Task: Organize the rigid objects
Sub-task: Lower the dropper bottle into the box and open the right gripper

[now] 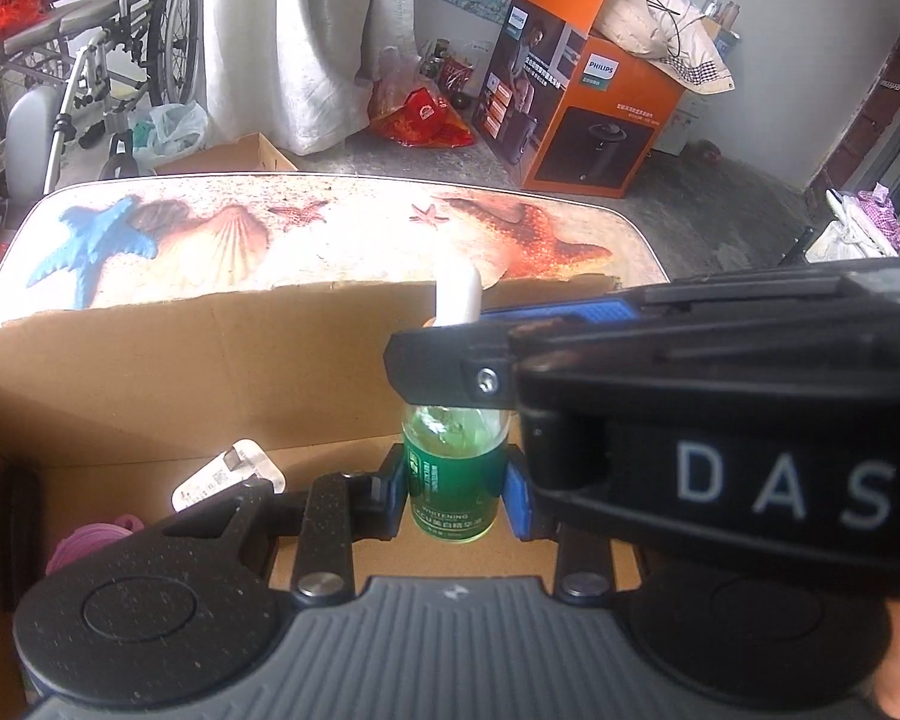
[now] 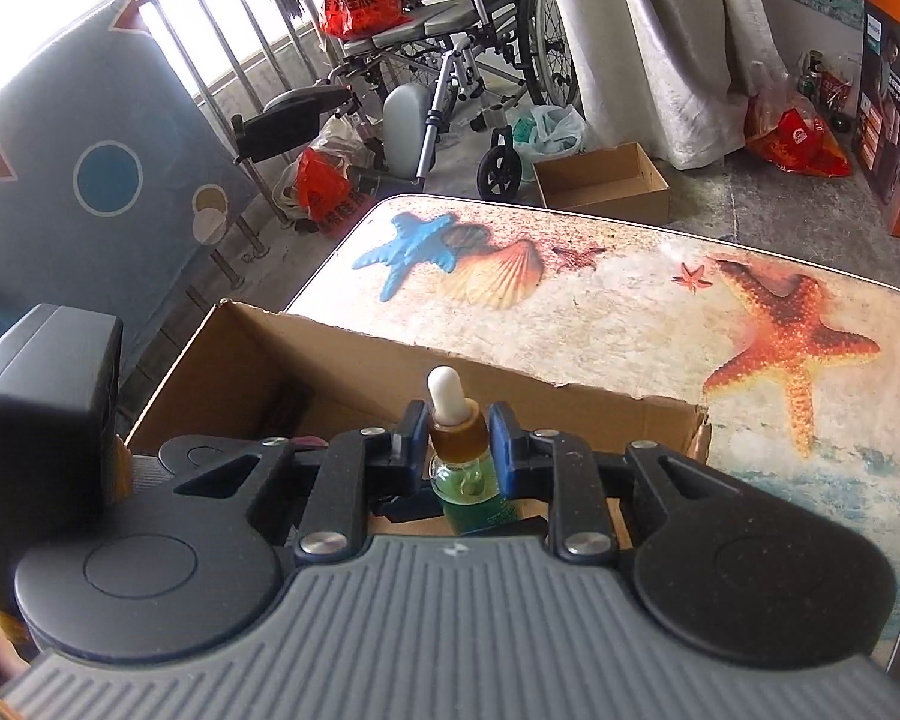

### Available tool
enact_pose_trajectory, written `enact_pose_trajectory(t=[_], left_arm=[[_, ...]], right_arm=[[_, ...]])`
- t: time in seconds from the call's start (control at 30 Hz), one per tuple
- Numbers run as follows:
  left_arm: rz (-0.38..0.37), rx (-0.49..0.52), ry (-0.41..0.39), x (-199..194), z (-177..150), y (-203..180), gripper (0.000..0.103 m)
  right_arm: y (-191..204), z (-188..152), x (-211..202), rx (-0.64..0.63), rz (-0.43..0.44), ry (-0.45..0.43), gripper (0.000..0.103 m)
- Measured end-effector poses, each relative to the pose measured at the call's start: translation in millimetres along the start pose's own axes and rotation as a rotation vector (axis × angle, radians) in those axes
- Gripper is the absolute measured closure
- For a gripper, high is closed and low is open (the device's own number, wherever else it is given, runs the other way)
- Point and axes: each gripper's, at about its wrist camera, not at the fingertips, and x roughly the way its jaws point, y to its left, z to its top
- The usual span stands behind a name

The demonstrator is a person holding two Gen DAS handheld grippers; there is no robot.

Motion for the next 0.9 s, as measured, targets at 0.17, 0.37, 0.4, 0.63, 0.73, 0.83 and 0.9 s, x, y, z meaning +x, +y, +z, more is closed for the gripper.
enact_pose_trajectory(t=[0.17,0.37,0.4,0.63,0.73,0.83,0.9], left_arm=[[0.009,0.016,0.004,6,2,-2,0.062],[0.001,0.016,0.036,10,1,-2,0.053],[0.001,0.016,0.027,7,1,-2,0.045],[0.036,0.031,-0.026,-28,-3,-12,0.028],[0.029,0.044,-0.066,-60,-10,-18,0.025],[0.030,0.063,-0.139,-97,-23,-24,0.021],[0.049,0.090,-0.205,-129,-36,-29,0.014]], right_arm=[[-5,-7,24,-0.037,-0.045,0.047,0.083],[-7,-10,37,-0.070,-0.078,0.077,0.082],[-7,-10,36,-0.072,-0.082,0.075,0.082],[-2,-10,2,-0.057,-0.064,0.011,0.058],[2,-18,-37,-0.013,-0.027,-0.056,0.057],[7,-32,-87,0.046,0.053,-0.146,0.054],[7,-46,-121,0.103,0.149,-0.206,0.051]])
